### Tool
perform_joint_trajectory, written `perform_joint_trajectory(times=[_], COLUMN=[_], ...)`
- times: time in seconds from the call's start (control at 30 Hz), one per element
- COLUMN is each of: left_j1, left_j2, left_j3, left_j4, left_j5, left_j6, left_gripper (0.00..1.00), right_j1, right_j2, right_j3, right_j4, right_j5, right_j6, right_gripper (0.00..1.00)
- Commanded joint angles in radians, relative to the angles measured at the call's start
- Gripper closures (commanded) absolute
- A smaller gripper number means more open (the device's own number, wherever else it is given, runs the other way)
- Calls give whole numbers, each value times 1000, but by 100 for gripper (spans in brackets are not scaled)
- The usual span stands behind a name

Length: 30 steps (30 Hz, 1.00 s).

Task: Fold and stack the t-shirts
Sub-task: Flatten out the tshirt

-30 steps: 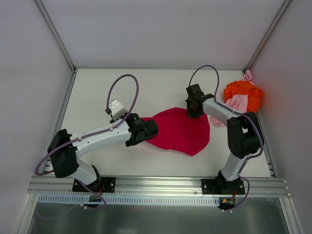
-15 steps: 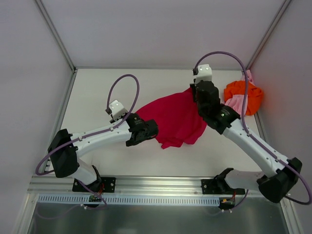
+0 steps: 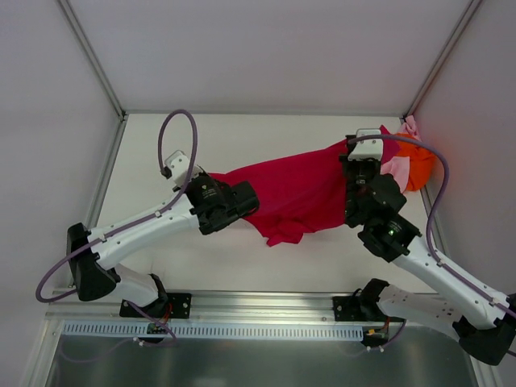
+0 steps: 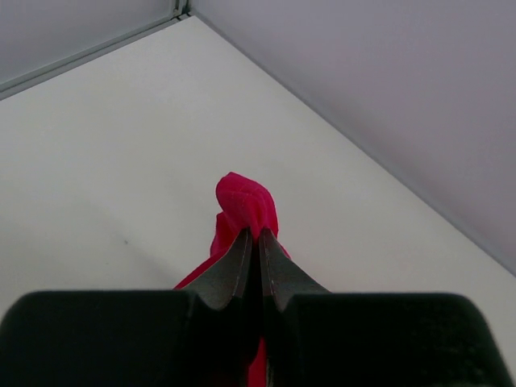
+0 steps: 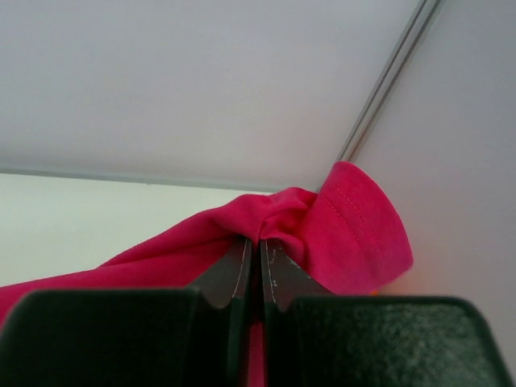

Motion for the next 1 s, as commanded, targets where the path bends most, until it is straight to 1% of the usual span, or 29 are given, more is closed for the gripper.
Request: perform_joint_trajectory(times=[0.0, 0.07, 0.17, 0.23, 0.37, 0.5, 0.6, 0.8, 0.83, 0.87, 0.93, 0.97], left_j1=[-8, -9, -1, 0, 0, 0, 2, 8, 9, 9, 11, 11], left_j2=[-17, -24, -41, -63, -94, -126, -130, -132, -135, -140, -141, -143], left_j3=[125, 152, 221, 250, 250, 213, 204, 193, 190, 183, 178, 172], left_j4=[-174, -172, -177, -175, -177, -175, -175, -175, -177, -175, -174, -175], left_j5=[-133, -154, -159, -157, -157, -157, -157, -159, -157, -157, -159, -157], left_j6=[110, 138, 229, 244, 260, 243, 235, 229, 224, 218, 218, 217], left_gripper=[100, 100, 100, 100, 100, 100, 100, 100, 100, 100, 100, 100], right_j1=[17, 24, 27, 29, 40, 47, 55, 55, 55, 55, 55, 55], right_j2=[-17, -33, -37, -42, -83, -121, -137, -160, -155, -157, -162, -162], right_j3=[12, 24, 42, 53, 49, 29, 12, 35, 38, 29, 27, 23], right_j4=[189, 184, 218, 252, 304, 364, 384, 365, 388, 473, 551, 653], right_j5=[70, 67, 85, 93, 65, 51, 50, 74, 90, 97, 131, 139], right_j6=[-133, -137, -209, -264, -288, -333, -347, -365, -382, -409, -492, -531], right_gripper=[99, 99, 99, 99, 99, 99, 99, 99, 99, 99, 99, 99])
